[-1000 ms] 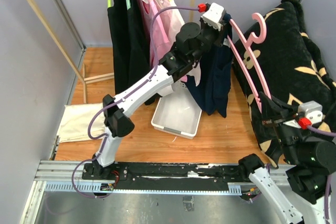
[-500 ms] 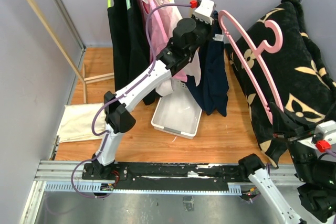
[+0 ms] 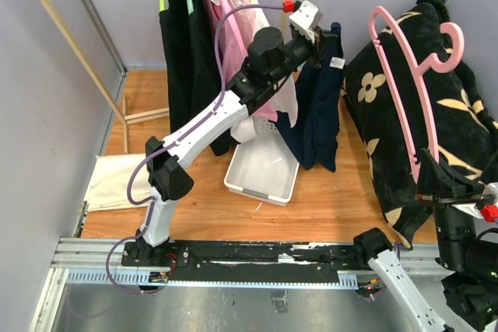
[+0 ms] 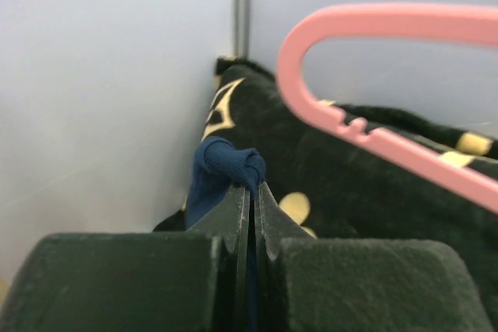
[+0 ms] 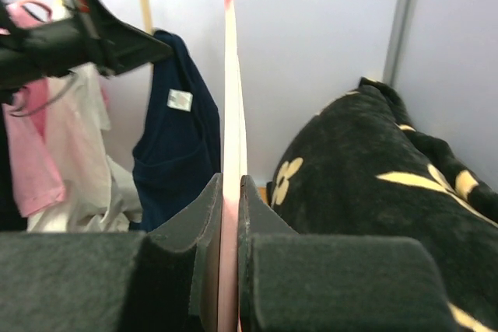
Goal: Remove the t-shirt from the hanger
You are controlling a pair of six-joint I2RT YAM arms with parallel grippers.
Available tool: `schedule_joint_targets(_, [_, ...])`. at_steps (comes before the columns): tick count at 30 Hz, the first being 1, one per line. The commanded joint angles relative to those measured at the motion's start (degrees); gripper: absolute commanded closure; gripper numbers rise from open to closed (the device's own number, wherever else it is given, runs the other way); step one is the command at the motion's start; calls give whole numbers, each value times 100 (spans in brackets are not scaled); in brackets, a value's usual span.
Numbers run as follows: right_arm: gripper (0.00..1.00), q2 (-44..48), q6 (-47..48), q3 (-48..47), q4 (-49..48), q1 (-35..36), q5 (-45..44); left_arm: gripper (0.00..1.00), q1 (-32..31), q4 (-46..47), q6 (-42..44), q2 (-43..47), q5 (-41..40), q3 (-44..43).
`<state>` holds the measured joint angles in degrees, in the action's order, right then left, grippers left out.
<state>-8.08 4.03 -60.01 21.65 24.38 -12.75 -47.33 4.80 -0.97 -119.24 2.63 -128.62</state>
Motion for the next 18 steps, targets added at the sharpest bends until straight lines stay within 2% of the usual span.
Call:
schedule_joint_targets(1, [99,-2,-132,117,-433,40,-857,100,-4,992,-240,783,883,-116])
schedule_joint_targets(10, [99,7,-84,219,-493,40,-959,99,-8,2349,-161,1514,964,174])
schedule_joint_targets(18, [99,-31,-10,235,-583,41,-916,99,-6,2333,172,1674,899,-705])
